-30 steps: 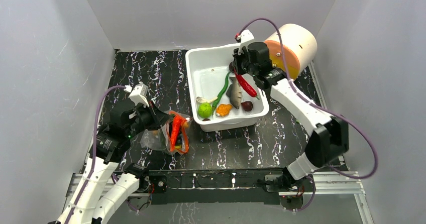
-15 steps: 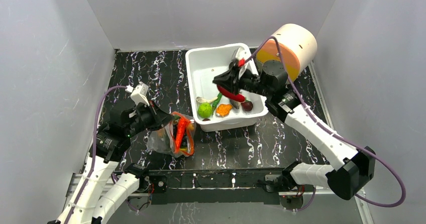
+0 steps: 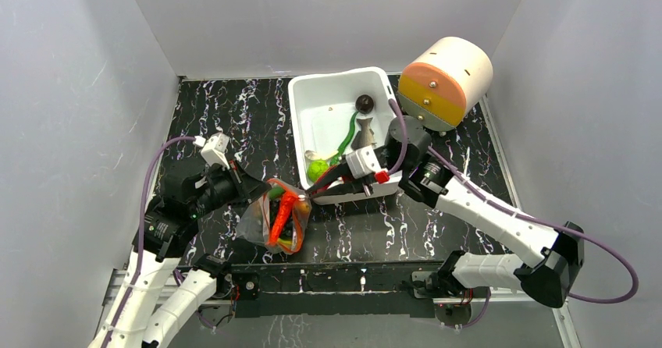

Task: Place the food in the zip-top bag and seal the zipper
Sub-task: Place the fake vegetable in the zipper food storage bag.

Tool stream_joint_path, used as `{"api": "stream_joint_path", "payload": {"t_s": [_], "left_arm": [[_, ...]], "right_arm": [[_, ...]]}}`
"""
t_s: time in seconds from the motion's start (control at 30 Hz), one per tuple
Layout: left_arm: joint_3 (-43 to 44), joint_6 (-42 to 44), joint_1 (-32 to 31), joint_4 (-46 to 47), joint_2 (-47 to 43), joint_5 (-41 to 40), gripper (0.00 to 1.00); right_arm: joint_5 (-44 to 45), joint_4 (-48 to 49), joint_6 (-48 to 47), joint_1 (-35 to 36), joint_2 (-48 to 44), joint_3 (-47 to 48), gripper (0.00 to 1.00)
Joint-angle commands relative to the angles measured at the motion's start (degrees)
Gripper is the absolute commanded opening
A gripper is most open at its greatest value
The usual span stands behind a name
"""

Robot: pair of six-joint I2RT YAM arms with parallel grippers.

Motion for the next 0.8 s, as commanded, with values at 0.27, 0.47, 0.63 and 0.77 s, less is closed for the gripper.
{"api": "stream_joint_path", "payload": {"t_s": [0.27, 0.47, 0.63, 0.77], "left_arm": [[4.9, 2.2, 0.0, -0.2, 2.0, 7.6, 0.00], [5.9, 3.7, 0.0, -2.3, 2.8, 8.6, 0.00], [5.4, 2.9, 0.0, -1.8, 3.0, 10.4, 0.00], [7.4, 3.5, 0.0, -4.1, 3.6, 10.7, 0.00]], "right_arm": [[-11.3, 2.5, -6.8, 12.8, 8.0, 7.2, 0.00], [-12.6, 3.2, -8.9, 16.6, 12.3, 10.5, 0.00], [-13.1, 3.1, -9.7, 17.0, 15.6, 12.3, 0.00], [-11.9, 2.7, -11.3, 16.9, 16.9, 12.1, 0.00]]}}
